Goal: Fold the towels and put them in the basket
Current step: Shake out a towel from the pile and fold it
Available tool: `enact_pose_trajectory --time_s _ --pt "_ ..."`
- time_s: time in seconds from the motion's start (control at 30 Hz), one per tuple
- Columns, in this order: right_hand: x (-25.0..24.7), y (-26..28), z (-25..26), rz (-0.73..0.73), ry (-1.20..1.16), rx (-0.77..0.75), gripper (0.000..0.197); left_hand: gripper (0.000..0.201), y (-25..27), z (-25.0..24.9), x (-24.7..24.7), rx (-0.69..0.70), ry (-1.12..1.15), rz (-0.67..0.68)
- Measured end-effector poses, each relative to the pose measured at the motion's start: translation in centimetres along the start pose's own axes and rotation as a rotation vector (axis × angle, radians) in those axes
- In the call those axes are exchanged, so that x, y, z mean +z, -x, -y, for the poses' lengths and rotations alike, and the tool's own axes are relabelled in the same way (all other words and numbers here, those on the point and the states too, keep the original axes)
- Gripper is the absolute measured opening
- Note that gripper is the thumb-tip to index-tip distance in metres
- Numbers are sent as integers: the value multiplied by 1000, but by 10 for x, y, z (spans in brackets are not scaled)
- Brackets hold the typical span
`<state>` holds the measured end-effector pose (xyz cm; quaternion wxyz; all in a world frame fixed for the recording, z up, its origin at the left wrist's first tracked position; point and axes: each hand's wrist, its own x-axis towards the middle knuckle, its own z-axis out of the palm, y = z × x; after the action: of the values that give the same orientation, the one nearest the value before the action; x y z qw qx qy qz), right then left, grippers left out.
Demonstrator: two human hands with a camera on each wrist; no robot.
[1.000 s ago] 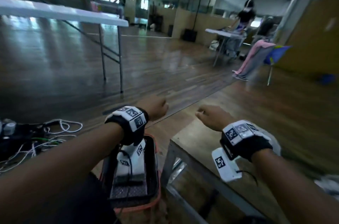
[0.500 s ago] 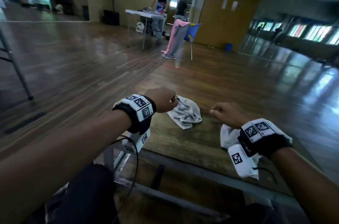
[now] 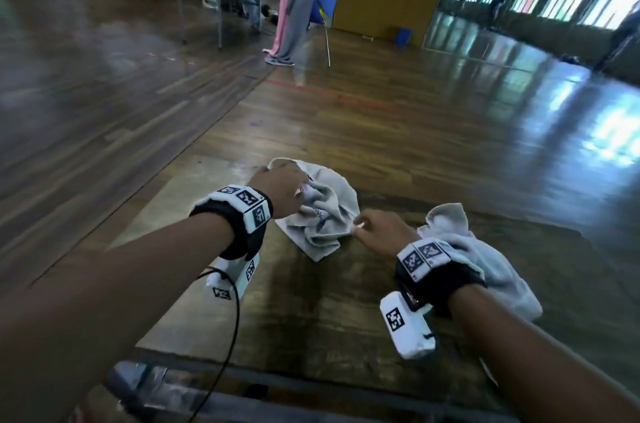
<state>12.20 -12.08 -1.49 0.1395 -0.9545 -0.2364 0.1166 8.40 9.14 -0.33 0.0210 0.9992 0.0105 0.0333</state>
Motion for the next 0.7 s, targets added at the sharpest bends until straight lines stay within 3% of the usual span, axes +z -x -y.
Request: enact_pose_trajectory --time_s 0.1,0.17,0.3,0.4,0.5,0.7 --pt "15 -46 -7 -28 -28 0 44 50 -42 14 22 -34 -16 16" --pt "25 -65 -8 -35 -27 -5 41 52 -60 19 32 -53 -37 42" --pt "39 -70 -1 -103 -52 -60 20 17 -66 18 42 -54 -188 67" --pt "31 -52 3 -144 -145 -94 11 13 -51 18 32 -27 -214 26" --pt "-4 -22 9 -184 -216 -81 6 11 -29 17 -2 8 -119 -40" --pt "-123 45 37 -384 -239 -199 9 9 20 -5 -118 104 -74 -168"
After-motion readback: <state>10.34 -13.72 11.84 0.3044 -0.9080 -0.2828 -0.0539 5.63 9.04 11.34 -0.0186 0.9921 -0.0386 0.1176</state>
